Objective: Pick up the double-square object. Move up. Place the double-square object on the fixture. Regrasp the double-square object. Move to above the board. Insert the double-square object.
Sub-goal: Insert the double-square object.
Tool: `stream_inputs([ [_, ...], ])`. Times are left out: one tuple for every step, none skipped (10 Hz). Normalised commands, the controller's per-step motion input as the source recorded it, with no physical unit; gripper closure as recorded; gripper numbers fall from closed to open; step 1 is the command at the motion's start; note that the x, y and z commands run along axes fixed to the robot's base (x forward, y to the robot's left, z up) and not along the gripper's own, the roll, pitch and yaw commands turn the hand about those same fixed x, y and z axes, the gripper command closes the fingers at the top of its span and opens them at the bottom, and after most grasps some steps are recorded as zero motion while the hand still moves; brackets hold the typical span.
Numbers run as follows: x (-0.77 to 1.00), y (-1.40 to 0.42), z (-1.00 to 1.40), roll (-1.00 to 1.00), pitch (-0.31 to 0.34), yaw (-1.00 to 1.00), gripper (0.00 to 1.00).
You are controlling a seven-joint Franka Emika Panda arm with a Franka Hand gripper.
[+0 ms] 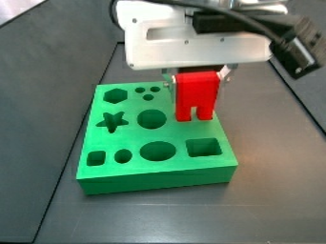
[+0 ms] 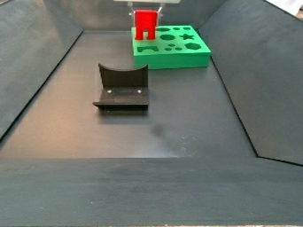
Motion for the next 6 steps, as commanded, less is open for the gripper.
stream_inputs([
  [0.06,-0.05,-0.73,0.27,0.003,0.15,1.00],
  [0.22,-0.09,-0.71,0.26,0.030,0.18,1.00],
  [0.21,-0.12,-0.70,0.26,0.069,0.15,1.00],
  [0.11,-0.13,-0.63,0.28,0.101,0.16,1.00],
  [0.14,-0.13,-0.66,0.26,0.087,0.17,1.00],
  [0.14,-0.07,-0.59,0.19,0.054,0.15,1.00],
])
